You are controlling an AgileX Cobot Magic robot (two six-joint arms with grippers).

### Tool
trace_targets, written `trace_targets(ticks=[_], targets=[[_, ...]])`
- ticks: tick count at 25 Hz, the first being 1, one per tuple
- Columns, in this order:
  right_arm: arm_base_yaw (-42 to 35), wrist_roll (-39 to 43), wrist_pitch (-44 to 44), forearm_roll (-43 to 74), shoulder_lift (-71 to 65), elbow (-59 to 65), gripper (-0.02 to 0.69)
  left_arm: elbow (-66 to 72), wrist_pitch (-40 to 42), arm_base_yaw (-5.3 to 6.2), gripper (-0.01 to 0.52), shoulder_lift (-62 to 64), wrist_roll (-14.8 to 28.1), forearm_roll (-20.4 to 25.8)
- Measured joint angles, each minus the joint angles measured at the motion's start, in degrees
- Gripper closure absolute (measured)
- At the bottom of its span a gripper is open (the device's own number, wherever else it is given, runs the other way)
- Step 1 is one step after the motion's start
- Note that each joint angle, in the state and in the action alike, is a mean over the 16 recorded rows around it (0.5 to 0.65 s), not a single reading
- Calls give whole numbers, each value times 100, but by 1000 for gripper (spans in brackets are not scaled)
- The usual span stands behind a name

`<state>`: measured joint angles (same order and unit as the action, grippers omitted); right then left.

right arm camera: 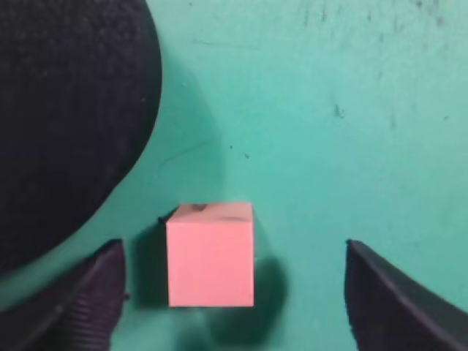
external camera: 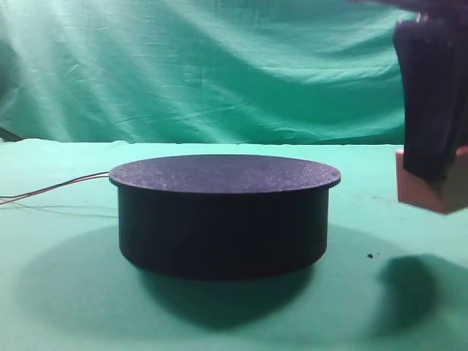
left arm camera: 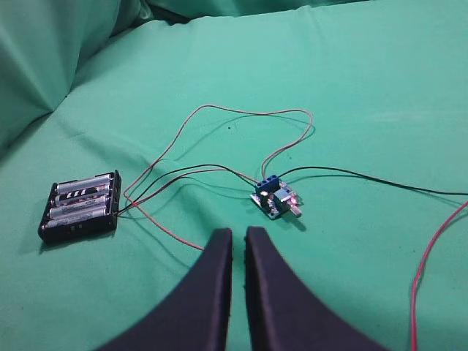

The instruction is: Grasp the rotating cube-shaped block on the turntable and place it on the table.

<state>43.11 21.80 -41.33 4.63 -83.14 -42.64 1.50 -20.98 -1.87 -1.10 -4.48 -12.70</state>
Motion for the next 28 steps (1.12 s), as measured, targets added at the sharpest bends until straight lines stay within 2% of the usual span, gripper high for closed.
trace_targets(ticks=[3, 6, 14, 17, 21, 28], targets=[[0, 78, -182, 65, 249, -111, 268, 0, 0, 0, 514, 0, 0, 0], [0, 155, -492, 141, 679, -240, 313, 0, 0, 0, 514, 0, 0, 0], [0, 263, -1453, 311, 2289, -494, 566, 0, 0, 0, 514, 0, 0, 0], [0, 245, -1600, 322, 2810, -471, 636, 0, 0, 0, 514, 0, 0, 0], [0, 201, -1652, 319, 3275, -393, 665, 0, 0, 0, 514, 0, 0, 0], [0, -365, -1332, 312, 3561, -260, 665, 0, 0, 0, 514, 0, 0, 0]])
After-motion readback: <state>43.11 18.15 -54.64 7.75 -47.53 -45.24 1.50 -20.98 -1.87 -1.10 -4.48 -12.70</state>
